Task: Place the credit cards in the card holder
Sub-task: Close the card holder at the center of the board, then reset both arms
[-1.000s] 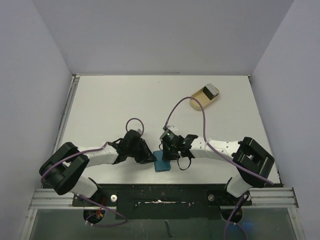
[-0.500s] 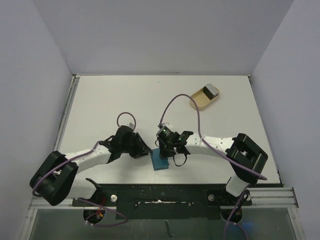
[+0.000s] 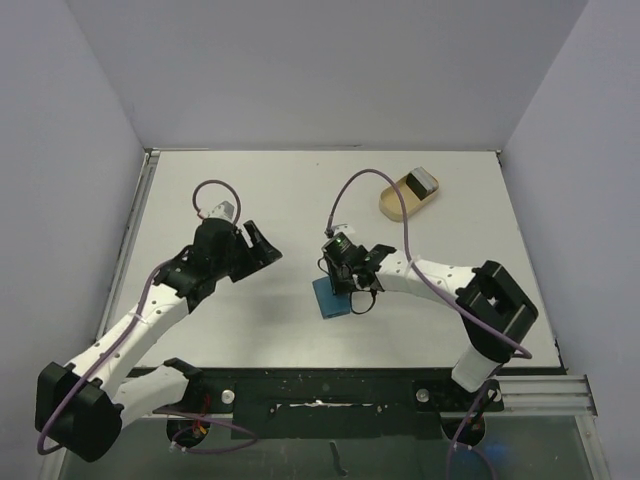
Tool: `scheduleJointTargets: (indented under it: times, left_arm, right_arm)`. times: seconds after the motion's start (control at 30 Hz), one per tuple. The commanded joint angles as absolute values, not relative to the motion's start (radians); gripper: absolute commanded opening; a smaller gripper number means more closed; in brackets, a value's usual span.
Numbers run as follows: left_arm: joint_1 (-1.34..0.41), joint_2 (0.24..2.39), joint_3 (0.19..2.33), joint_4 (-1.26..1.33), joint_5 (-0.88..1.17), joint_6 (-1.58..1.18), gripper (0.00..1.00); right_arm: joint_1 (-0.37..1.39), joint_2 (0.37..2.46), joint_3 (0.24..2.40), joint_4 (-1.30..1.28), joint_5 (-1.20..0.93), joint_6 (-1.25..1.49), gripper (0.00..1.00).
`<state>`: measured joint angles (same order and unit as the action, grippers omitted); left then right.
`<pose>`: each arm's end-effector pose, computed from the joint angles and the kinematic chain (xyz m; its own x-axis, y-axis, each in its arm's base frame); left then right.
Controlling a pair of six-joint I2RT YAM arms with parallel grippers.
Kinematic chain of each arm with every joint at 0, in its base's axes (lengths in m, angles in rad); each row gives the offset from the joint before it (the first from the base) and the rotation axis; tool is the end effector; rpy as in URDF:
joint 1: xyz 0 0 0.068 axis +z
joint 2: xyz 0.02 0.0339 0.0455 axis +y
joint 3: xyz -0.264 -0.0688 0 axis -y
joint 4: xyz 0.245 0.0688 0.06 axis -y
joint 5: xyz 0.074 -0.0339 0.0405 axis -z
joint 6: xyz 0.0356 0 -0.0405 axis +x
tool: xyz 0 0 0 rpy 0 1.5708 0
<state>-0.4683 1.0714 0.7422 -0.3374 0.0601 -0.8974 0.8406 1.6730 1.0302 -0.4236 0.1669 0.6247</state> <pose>0.2051 -0.1061 0.2551 -0.7292 -0.5056 -0.4611 -0.1240 0.7604 -0.6375 0.2257 0.2432 0.1818 -0.8720 -0.1094 -0.4771 -0.2110 0.9635 0.1647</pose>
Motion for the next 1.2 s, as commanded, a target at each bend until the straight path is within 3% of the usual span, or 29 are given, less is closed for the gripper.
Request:
scheduleJointTargets:
  times: [0.0,0.17,0.27,0.43,0.8,1.17]
  left_arm:
    - [-0.460,1.008,0.907,-0.504,-0.042,-0.751,0.70]
    - [-0.460,0.944,1.006,-0.549,-0.054,-0.666,0.72]
    - [-0.460,0.900,1.043,-0.555,-0.057,-0.635,0.72]
    - [-0.460,0.839,1.070,-0.534,-0.023,-0.630,0.73]
    - [-0.460,0.765,0.996,-0.396,0.116,-0.663,0.74]
    - [-0.460,0.710,0.918,-0.359,0.115,-0.698,0.74]
  right_arm:
    - [0.824,1.522,1.121,-0.501,0.263,0.567,0.28]
    - [0.820,1.367,1.141,-0.547,0.318,0.598,0.47]
    - [0.821,1.276,1.120,-0.550,0.329,0.629,0.73]
    - [0.819,1.132,1.081,-0.563,0.364,0.684,0.99]
    - [0.819,0.898,1.007,-0.563,0.447,0.824,0.97]
    - [0.819,0.871,0.974,-0.567,0.463,0.865,0.98]
